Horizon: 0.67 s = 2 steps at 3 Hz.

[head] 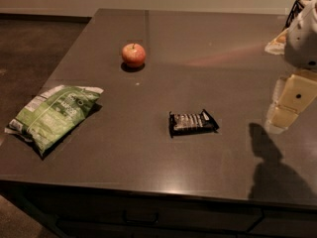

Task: Move apple near rxbar chocolate

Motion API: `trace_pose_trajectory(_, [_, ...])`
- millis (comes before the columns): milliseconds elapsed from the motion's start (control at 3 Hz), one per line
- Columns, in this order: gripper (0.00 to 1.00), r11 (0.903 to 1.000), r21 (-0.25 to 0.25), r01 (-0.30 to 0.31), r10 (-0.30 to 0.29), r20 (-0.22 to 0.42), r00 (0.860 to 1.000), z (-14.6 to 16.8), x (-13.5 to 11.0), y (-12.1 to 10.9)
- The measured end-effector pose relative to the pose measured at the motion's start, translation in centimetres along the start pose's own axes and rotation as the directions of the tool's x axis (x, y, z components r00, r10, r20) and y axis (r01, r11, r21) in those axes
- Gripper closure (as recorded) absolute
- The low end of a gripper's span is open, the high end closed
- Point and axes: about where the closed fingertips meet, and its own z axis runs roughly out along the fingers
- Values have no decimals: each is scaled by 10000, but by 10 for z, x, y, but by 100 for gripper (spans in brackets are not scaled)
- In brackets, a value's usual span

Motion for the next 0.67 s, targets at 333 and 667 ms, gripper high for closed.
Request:
trace_pose_trajectory(333, [0,9995,-157,-264,273,574,9980,26,-31,-19])
trace_pose_trajectory(667, [0,9971,-234,-731,754,1238,9894,60,-70,-43])
